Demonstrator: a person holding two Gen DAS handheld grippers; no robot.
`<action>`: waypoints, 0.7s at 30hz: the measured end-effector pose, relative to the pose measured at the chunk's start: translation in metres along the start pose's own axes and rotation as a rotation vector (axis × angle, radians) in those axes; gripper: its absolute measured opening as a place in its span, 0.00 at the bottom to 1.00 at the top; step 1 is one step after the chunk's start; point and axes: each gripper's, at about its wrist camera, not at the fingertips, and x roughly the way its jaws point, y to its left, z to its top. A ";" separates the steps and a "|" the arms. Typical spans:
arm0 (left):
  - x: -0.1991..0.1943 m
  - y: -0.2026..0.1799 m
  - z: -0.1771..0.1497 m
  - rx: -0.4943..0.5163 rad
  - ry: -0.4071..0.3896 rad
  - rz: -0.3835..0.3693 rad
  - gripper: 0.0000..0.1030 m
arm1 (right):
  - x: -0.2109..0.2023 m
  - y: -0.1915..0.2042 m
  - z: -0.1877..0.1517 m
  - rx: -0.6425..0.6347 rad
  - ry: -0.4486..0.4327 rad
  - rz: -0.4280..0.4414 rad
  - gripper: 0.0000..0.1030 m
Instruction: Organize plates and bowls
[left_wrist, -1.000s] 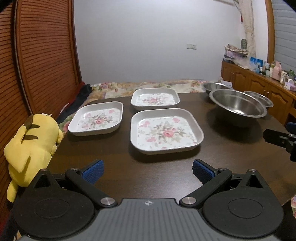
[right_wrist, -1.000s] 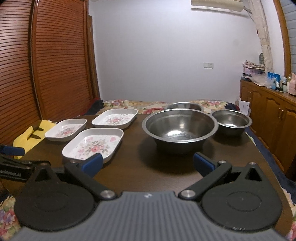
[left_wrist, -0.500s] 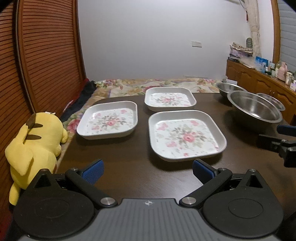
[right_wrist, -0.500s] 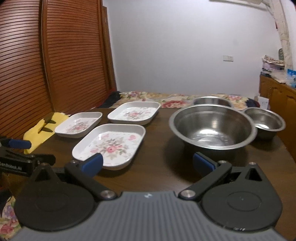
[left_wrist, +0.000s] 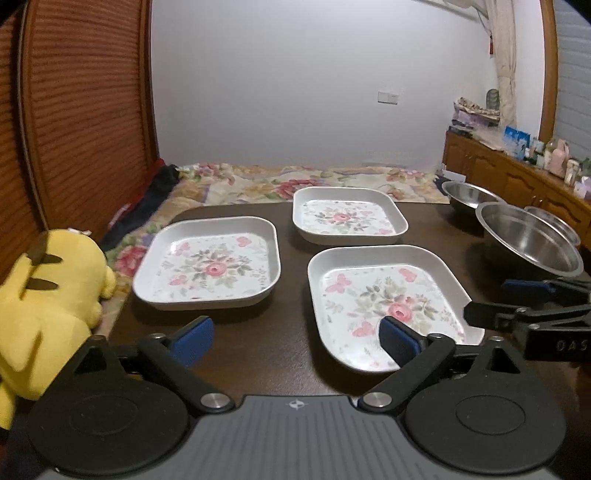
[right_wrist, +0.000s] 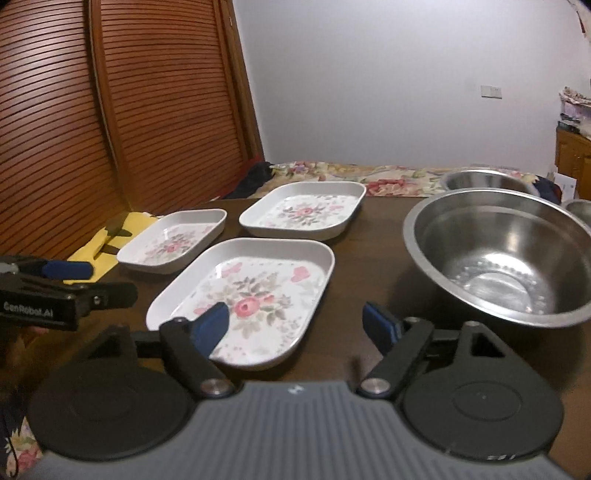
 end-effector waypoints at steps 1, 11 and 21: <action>0.005 0.002 0.001 -0.006 0.008 -0.012 0.87 | 0.003 0.000 0.000 -0.002 0.002 0.002 0.70; 0.033 0.001 0.005 -0.026 0.035 -0.077 0.49 | 0.025 -0.013 0.005 0.048 0.044 0.043 0.50; 0.051 0.002 0.006 -0.049 0.061 -0.095 0.20 | 0.032 -0.020 0.007 0.052 0.060 0.035 0.31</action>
